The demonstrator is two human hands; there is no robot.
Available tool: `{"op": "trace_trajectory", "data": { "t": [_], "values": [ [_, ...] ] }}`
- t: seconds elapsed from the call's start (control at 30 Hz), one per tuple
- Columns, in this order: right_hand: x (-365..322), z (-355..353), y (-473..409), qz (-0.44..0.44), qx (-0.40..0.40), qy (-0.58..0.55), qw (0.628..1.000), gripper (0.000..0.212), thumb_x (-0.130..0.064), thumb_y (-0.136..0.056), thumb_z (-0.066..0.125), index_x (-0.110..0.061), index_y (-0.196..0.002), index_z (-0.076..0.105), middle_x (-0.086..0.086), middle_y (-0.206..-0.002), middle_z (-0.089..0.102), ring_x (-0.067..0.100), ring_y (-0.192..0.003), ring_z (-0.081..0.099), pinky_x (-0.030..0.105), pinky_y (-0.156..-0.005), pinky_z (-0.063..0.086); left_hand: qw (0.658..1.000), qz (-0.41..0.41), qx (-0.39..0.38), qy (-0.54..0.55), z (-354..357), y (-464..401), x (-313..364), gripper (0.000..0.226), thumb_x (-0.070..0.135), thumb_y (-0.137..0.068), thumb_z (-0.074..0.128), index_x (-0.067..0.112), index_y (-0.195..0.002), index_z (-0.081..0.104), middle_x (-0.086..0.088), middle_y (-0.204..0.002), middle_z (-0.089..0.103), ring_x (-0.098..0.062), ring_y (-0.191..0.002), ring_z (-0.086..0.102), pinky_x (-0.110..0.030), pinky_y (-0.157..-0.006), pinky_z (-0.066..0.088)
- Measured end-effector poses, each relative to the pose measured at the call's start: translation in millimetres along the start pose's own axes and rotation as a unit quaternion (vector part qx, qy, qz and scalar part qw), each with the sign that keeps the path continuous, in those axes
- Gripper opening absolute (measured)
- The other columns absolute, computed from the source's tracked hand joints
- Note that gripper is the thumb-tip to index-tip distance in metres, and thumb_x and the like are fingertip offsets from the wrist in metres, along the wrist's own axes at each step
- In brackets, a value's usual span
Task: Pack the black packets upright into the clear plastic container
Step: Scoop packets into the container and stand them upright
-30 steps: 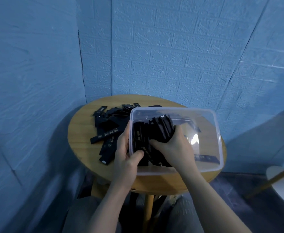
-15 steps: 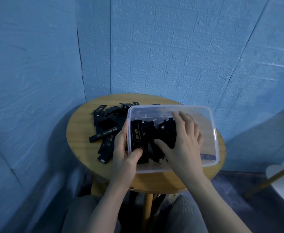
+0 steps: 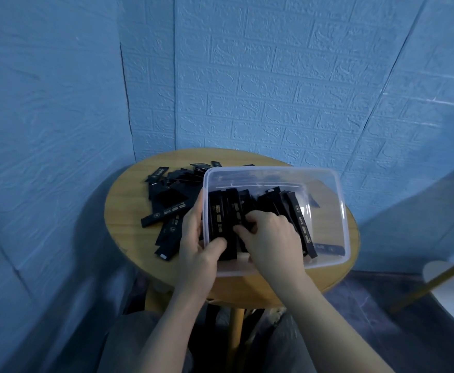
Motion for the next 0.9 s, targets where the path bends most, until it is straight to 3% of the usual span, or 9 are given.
{"op": "trace_trajectory", "data": {
  "t": [0.07, 0.13, 0.37, 0.57, 0.63, 0.77, 0.9],
  "values": [
    [-1.6, 3.6, -2.0, 0.009, -0.013, -0.078, 0.997, 0.037, -0.045, -0.091, 0.059, -0.024, -0.120, 0.062, 0.000, -0.091, 0.071, 0.022, -0.079, 0.068, 0.032, -0.068, 0.054, 1.000, 0.002, -0.002, 0.011, 1.2, 0.3, 2.3, 0.073, -0.002, -0.077, 0.054, 0.025, -0.144, 0.043, -0.001, -0.133, 0.056, -0.003, -0.115, 0.059, -0.017, -0.086, 0.051],
    [-3.3, 9.1, -1.7, 0.013, -0.035, -0.131, 0.991, 0.044, -0.049, -0.089, 0.059, -0.024, -0.125, 0.058, -0.001, -0.090, 0.071, 0.020, -0.079, 0.068, 0.033, -0.066, 0.054, 1.000, 0.006, -0.004, 0.017, 1.7, 1.0, 4.8, 0.073, -0.001, -0.077, 0.053, 0.027, -0.143, 0.043, 0.000, -0.133, 0.056, -0.004, -0.115, 0.059, -0.013, -0.083, 0.050],
    [1.4, 35.3, -4.0, 0.042, -0.129, -0.204, 0.970, 0.038, -0.053, -0.082, 0.066, -0.016, -0.088, 0.061, 0.000, -0.078, 0.067, 0.020, -0.069, 0.065, 0.044, -0.067, 0.058, 1.000, 0.001, 0.002, 0.022, -0.3, 2.7, 5.8, 0.074, 0.006, -0.070, 0.049, 0.040, -0.135, 0.044, 0.002, -0.137, 0.054, -0.004, -0.122, 0.054, -0.024, -0.098, 0.048],
    [0.5, 47.1, -0.9, 0.055, -0.179, -0.298, 0.936, 0.042, -0.061, -0.075, 0.065, -0.020, -0.084, 0.065, -0.006, -0.069, 0.063, 0.011, -0.063, 0.061, 0.040, -0.064, 0.057, 1.000, -0.003, -0.004, 0.007, -0.8, 3.2, 4.5, 0.077, 0.005, -0.070, 0.048, 0.036, -0.140, 0.043, -0.002, -0.138, 0.054, -0.014, -0.127, 0.052, -0.047, -0.108, 0.044],
    [0.7, 45.2, -2.8, 0.047, -0.165, -0.264, 0.949, 0.048, -0.065, -0.069, 0.066, -0.020, -0.084, 0.065, -0.004, -0.071, 0.066, 0.013, -0.063, 0.063, 0.042, -0.063, 0.059, 1.000, -0.011, -0.003, 0.007, -1.6, 3.2, 1.5, 0.078, 0.005, -0.069, 0.048, 0.034, -0.142, 0.043, -0.003, -0.138, 0.054, -0.017, -0.127, 0.052, -0.051, -0.107, 0.043],
    [-3.2, 32.9, -7.7, 0.013, -0.084, -0.096, 0.992, 0.039, -0.057, -0.080, 0.063, -0.020, -0.083, 0.058, -0.004, -0.075, 0.065, 0.019, -0.069, 0.063, 0.037, -0.062, 0.055, 1.000, -0.018, -0.006, 0.015, -0.5, 3.3, 0.3, 0.080, 0.003, -0.066, 0.047, 0.035, -0.140, 0.045, -0.004, -0.134, 0.056, -0.018, -0.124, 0.054, -0.053, -0.106, 0.043],
    [-3.5, 14.4, -6.0, 0.007, -0.014, 0.006, 1.000, 0.034, -0.051, -0.085, 0.057, -0.018, -0.090, 0.053, -0.002, -0.080, 0.063, 0.022, -0.073, 0.061, 0.032, -0.059, 0.047, 1.000, -0.019, -0.004, 0.023, 0.9, 3.3, 0.4, 0.081, 0.003, -0.065, 0.047, 0.029, -0.141, 0.045, -0.005, -0.131, 0.059, -0.019, -0.120, 0.057, -0.054, -0.103, 0.045]
  ]
}}
Point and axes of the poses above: each hand's wrist, its own y-axis away from the middle knuckle, its own z-axis out of the palm, x = y × z, the point moved 10 cm from there along -y, towards the middle knuckle
